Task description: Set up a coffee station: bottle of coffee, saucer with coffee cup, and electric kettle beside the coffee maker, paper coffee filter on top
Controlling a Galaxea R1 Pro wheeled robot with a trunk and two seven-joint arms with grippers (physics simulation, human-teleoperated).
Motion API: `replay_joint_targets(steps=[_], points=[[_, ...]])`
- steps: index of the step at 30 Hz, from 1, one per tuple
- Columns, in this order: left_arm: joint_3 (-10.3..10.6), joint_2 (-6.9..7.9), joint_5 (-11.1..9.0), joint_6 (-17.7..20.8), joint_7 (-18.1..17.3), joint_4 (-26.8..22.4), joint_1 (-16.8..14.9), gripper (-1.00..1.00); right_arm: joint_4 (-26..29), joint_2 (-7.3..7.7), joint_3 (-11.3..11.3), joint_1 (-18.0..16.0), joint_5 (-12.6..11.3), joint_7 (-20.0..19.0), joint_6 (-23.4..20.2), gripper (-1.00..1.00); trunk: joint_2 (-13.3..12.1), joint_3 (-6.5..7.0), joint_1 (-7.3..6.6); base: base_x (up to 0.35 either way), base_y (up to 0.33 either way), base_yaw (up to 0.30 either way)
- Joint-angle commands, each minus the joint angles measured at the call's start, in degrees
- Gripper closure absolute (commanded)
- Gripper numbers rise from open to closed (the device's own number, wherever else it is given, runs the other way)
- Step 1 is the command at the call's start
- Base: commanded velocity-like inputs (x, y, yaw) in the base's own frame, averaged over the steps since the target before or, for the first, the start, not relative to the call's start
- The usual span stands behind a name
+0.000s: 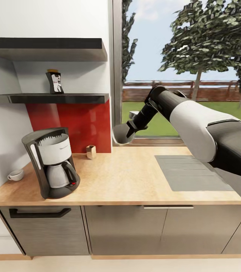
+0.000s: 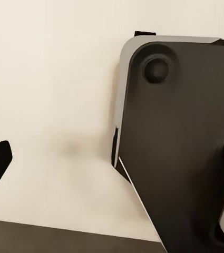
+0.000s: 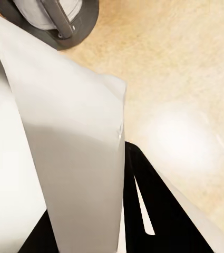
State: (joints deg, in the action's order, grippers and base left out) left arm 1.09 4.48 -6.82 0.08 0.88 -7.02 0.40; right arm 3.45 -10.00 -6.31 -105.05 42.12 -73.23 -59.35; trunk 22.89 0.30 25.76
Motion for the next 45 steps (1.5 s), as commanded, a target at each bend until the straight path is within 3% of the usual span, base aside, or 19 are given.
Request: replay_joint_targets(steps=[1,8,21,45], points=[[0.12,0.00,-0.57,0.01,0.09,-0.09,0.04,-1.00,0.36,0.00,-0.42,0.02,-0.01,-0.56,-0.65,1.00,0.02,-0.01,0.02,0.000,0.000,0.000],[0.09,0.07,-0.57,0.01,0.09,-0.09,0.04,-1.00,0.86,0.00,-0.28,0.02,-0.11,-5.84,-0.65,1.00,0.02,-0.01,0.02,0.000,0.000,0.000],[0.07,0.38,-0.81,0.05,0.26,-0.01,0.04,-1.00,5.85,0.00,-0.28,0.02,-0.11,-6.21,-0.65,1.00,0.02,-0.01,0.02,0.000,0.081,0.015],[-0.01,0.58,-0.92,0.16,0.64,0.00,0.04,-1.00,6.06,0.00,-0.22,0.02,-0.11,-6.22,-0.65,1.00,0.02,-1.38,0.02,0.000,0.014,0.210]])
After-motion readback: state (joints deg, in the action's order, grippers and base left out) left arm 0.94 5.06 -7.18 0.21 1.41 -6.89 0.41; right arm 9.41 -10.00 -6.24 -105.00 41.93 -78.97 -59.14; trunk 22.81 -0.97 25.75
